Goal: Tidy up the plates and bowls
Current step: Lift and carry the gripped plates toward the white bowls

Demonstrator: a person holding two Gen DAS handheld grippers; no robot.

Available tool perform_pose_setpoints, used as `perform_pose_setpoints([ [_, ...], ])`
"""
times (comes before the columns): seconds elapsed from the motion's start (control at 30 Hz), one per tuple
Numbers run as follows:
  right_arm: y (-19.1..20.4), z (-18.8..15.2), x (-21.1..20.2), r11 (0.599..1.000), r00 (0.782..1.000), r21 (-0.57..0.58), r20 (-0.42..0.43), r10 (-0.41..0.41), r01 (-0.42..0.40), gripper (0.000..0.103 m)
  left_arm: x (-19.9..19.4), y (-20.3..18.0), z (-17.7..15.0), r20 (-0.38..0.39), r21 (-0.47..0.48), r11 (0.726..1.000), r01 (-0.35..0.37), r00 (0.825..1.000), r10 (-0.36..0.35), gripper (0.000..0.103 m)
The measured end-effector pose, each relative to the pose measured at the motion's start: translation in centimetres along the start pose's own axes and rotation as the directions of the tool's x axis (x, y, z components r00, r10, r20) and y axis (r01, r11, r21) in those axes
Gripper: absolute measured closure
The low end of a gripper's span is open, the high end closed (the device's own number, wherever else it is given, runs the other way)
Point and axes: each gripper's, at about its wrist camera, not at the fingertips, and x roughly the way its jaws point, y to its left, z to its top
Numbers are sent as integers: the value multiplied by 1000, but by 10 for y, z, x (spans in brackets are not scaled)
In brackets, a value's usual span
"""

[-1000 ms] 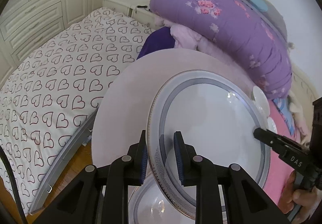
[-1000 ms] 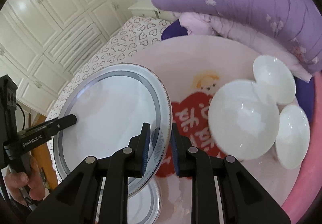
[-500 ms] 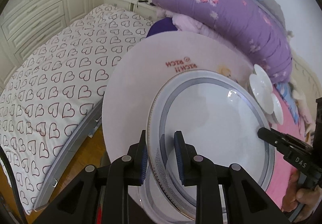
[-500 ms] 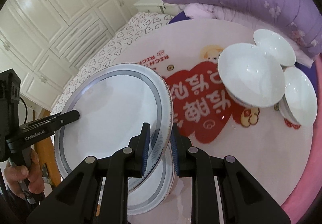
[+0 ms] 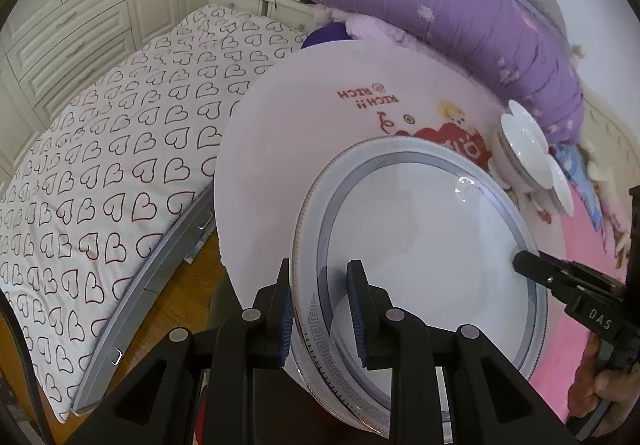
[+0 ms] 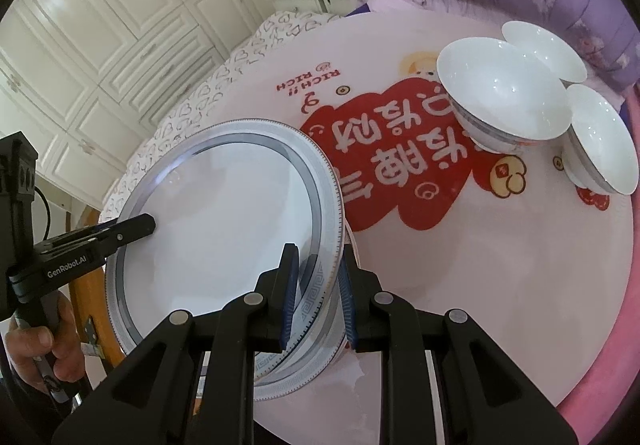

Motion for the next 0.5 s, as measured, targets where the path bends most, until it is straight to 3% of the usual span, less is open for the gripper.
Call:
perform_pose_setpoints([
  [0.5,-1,-16,12,999,999,-23,-37,-23,22,83,18,-5,-16,-17,32,999,-42,999,42,78],
])
